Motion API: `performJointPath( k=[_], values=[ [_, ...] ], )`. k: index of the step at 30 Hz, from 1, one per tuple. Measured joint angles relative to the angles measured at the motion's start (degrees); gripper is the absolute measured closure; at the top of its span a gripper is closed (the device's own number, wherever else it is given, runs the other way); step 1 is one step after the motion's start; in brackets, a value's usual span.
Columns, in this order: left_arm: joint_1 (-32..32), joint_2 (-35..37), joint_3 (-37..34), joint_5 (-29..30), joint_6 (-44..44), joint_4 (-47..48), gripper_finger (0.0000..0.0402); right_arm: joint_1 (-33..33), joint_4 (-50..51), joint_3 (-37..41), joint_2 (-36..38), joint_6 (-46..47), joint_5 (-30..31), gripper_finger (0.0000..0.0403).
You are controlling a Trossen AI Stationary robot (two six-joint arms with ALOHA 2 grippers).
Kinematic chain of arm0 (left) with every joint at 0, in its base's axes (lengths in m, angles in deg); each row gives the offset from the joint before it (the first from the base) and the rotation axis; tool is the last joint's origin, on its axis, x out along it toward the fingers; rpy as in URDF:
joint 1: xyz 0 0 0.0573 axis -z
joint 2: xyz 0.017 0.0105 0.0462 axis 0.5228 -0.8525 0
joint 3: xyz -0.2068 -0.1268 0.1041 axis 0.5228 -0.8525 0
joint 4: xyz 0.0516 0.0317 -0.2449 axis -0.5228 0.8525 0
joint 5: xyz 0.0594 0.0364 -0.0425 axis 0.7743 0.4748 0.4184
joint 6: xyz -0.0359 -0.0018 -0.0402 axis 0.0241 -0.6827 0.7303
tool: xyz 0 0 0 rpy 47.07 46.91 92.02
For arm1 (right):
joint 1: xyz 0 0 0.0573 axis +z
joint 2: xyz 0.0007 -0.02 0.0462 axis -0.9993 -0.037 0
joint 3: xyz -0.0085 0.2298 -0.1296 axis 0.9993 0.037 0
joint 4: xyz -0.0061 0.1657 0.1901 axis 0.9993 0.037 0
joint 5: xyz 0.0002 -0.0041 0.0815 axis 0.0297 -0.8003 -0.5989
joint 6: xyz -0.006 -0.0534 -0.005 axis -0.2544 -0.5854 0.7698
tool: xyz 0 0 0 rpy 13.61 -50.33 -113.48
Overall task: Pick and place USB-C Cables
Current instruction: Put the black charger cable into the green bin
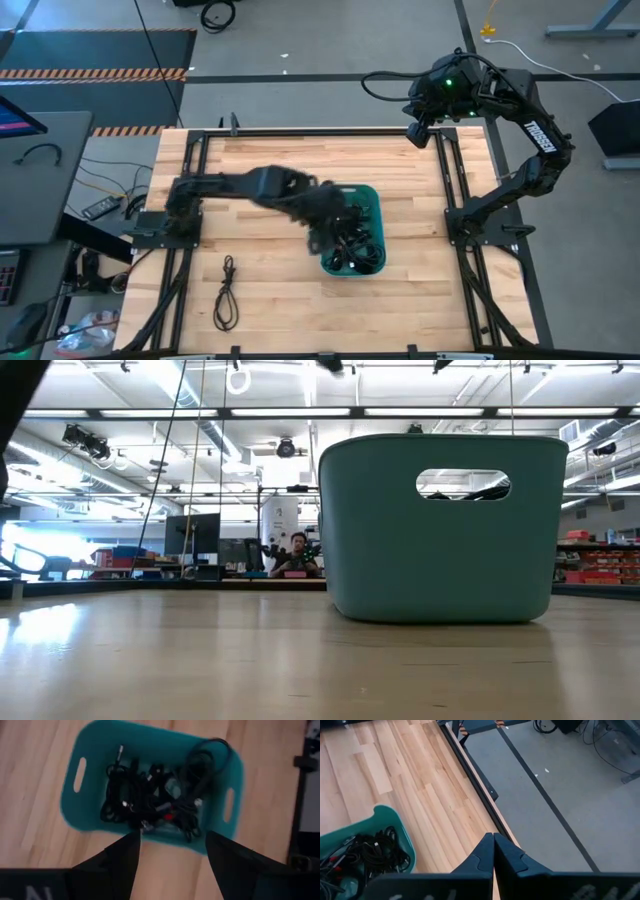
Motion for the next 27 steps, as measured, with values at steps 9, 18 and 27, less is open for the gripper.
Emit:
performJointPath(
  k=[9, 18, 27],
  values=[
    [13.0, 5.3, 0.0, 16.1, 20.1, 10.5, 0.0170, 0.0, -0.3, 0.0, 0.0, 0.0, 0.0, 0.0396],
    [22.7, 5.8, -2.8, 23.3, 48.3, 12.7, 0.0170, 0.0, -0.8, 0.0, 0.0, -0.4, 0.0, 0.0396],
    [27.5, 6.1, -10.1, 22.7, 48.4, 12.6, 0.0170, 0.0, -0.7, 0.0, 0.0, -0.4, -2.1, 0.0396]
  ],
)
